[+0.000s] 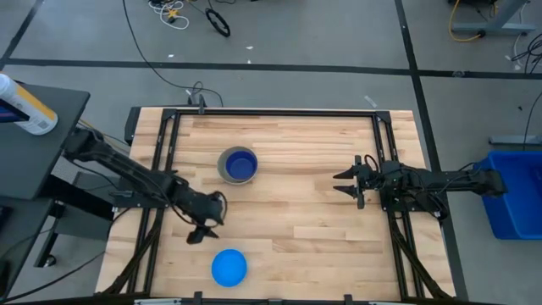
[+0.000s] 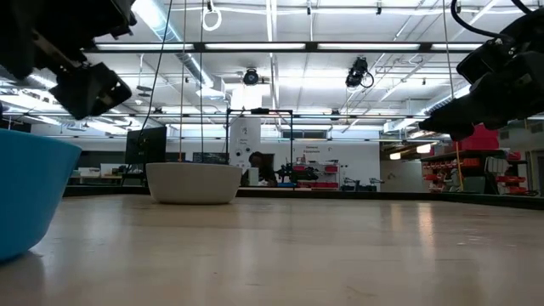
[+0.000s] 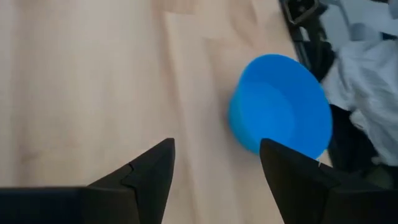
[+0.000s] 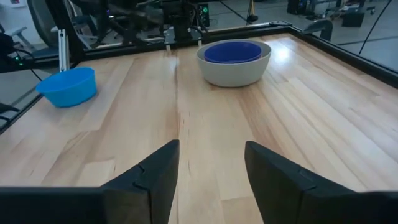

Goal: Nest bowls inside each other
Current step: Stack the light blue bowl on the dark blue bowl

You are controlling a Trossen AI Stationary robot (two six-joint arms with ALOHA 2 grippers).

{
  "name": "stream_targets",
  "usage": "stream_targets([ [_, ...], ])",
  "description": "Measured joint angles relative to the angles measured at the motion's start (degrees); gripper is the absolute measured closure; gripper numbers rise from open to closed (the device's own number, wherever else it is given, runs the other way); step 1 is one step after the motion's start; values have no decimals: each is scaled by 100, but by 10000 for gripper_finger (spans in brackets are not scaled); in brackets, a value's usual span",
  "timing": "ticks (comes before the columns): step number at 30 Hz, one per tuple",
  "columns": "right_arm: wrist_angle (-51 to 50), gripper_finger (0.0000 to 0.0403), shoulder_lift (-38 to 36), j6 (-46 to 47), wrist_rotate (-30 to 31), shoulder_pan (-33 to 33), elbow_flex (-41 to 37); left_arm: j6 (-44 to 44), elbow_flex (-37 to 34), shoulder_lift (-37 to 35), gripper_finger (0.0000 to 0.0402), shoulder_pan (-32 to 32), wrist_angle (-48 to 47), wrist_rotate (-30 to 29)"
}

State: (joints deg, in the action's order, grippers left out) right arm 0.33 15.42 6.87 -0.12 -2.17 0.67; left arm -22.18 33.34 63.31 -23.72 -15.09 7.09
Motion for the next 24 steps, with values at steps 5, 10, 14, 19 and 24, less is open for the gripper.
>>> stream_targets([
  [5,3,216,0,0,0,0,0,-426,0,844,148,-333,1046,325],
  [10,-1,216,0,0,0,0,0,-891,0,1340,149,-548,1752,230],
  [14,1,211,0,0,0,0,0,-1235,0,1659,149,-771,2250,-243],
  [19,12,208,0,0,-147,0,0,-1682,0,2139,149,-975,2600,-636],
  [24,81,214,-2,-2,-501,0,0,-2111,-2,2433,150,-1113,2770,-945],
])
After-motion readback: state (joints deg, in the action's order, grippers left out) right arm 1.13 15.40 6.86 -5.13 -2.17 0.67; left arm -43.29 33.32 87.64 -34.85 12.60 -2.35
